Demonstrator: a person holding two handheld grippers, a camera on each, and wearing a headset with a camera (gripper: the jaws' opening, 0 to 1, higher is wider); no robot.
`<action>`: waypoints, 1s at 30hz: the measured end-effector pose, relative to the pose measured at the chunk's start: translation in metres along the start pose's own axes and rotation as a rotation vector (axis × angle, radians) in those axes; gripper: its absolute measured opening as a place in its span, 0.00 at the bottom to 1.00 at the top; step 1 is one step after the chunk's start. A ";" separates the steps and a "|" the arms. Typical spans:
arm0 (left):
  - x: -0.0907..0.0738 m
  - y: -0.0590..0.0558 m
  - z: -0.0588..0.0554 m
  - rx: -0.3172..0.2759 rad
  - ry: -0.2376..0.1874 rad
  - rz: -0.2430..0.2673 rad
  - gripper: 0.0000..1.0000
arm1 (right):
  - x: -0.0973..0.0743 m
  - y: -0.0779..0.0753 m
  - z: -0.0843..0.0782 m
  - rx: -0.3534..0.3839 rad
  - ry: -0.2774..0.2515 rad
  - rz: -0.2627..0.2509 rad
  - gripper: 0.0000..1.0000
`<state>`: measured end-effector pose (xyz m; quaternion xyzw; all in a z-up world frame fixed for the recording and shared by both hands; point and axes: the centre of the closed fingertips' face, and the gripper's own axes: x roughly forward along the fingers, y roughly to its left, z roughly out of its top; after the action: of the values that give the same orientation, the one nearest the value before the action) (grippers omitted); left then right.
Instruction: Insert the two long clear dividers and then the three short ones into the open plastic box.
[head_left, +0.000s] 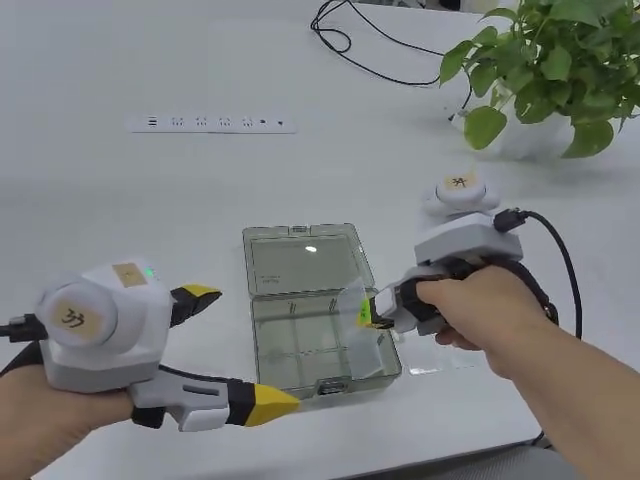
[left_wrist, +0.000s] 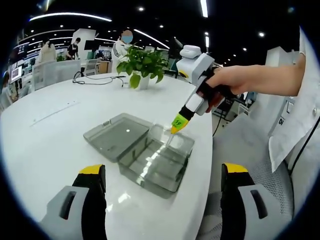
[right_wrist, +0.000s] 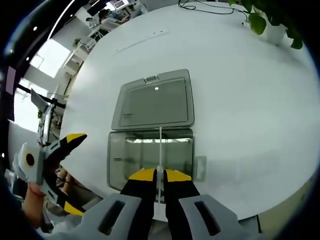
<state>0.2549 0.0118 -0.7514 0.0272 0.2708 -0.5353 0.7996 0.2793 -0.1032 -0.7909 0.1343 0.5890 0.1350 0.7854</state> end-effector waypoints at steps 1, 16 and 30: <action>0.000 0.000 0.000 -0.003 -0.001 -0.001 0.98 | 0.000 0.000 0.000 -0.002 0.001 -0.002 0.07; 0.000 0.000 -0.001 -0.013 -0.006 -0.001 0.98 | 0.005 -0.003 0.000 -0.009 0.004 -0.009 0.07; 0.001 -0.001 -0.005 -0.021 -0.001 -0.002 0.98 | 0.006 -0.001 0.000 -0.025 0.002 -0.011 0.07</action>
<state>0.2524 0.0120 -0.7556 0.0182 0.2762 -0.5332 0.7995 0.2812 -0.1023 -0.7968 0.1209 0.5888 0.1383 0.7871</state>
